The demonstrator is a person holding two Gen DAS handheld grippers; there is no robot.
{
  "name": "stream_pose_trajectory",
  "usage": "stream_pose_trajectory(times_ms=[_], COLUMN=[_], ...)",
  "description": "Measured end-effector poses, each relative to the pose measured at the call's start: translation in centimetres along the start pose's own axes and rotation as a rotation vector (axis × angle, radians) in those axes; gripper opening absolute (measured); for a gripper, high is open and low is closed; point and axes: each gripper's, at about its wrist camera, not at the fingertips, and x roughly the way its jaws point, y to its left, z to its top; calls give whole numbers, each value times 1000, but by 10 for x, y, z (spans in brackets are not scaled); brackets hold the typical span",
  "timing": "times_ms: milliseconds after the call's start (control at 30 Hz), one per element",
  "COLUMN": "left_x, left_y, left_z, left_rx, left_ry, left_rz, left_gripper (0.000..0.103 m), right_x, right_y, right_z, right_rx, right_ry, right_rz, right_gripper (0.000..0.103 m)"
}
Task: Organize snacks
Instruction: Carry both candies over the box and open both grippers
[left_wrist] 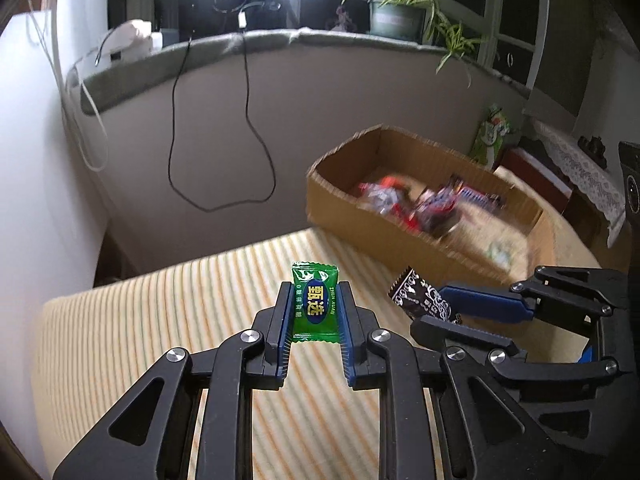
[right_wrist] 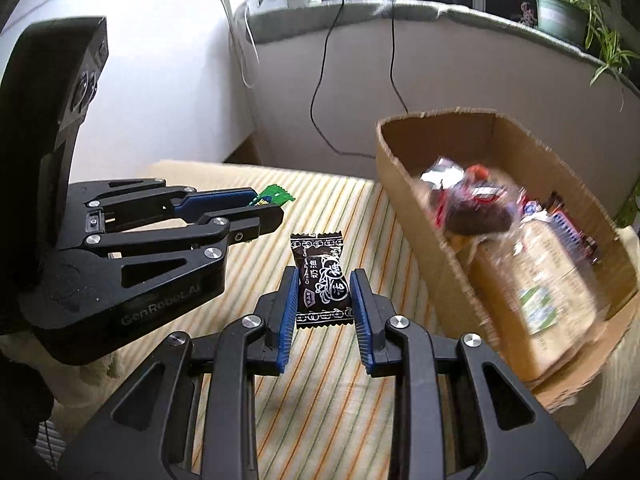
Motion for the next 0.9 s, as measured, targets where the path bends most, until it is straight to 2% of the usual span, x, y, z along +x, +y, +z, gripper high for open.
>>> stream_pose_trajectory(times_ms=[433,900], left_x=[-7,21], left_y=[-57,-112], left_z=[29,49], left_rx=[34,56], left_ry=[-66,-56], left_rz=[-70,-112], left_gripper=[19,19], right_x=[-50,-56], right_y=[-48,-128], right_z=[28,25], right_rx=[18,68], right_ry=[-98,-73], right_rz=[-47,-154], right_gripper=[27,27])
